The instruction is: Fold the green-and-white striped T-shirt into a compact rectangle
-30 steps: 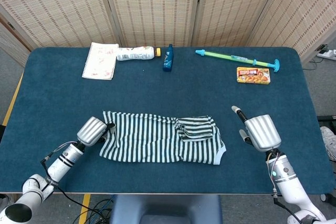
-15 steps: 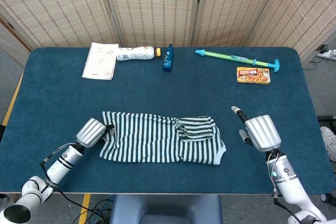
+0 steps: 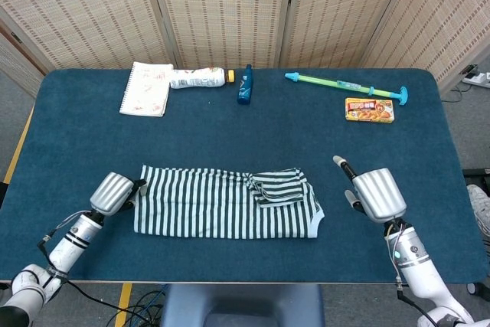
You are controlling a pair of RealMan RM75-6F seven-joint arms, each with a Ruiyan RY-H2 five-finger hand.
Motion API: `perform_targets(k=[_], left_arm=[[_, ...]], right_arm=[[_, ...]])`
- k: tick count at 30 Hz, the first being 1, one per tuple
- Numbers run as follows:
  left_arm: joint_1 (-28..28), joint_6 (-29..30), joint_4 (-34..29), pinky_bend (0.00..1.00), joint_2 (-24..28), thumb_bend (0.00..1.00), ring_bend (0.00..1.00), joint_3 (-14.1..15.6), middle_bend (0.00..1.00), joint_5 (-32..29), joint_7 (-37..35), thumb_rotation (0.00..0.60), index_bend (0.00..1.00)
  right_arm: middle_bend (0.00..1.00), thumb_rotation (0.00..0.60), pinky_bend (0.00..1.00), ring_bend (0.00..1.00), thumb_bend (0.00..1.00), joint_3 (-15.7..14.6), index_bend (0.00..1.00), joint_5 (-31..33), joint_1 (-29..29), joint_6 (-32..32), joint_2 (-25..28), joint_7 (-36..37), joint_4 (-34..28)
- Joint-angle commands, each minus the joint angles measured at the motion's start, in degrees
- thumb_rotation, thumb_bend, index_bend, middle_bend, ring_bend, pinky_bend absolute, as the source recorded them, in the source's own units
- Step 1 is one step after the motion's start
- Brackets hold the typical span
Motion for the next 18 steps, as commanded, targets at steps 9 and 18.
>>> perform_targets(k=[9, 18], left_arm=[[2.4, -3.9, 2.8, 1.0, 2.2, 0.63, 0.86, -0.4, 0.94, -1.9, -1.0, 0.6, 0.66], [0.8, -4.7, -3.6, 1.0, 6.8, 0.63, 0.86, -0.8, 0.94, -1.7, -0.3, 0.6, 0.65]], right_arm=[[0.98, 0.6, 1.0, 1.0, 0.34, 0.3, 0.16, -0.4, 0.3, 0.1, -0.4, -0.5, -0.6], [0.98, 0.6, 1.0, 1.0, 0.34, 0.6, 0.16, -0.8, 0.0, 0.8, 0.2, 0.0, -0.8]])
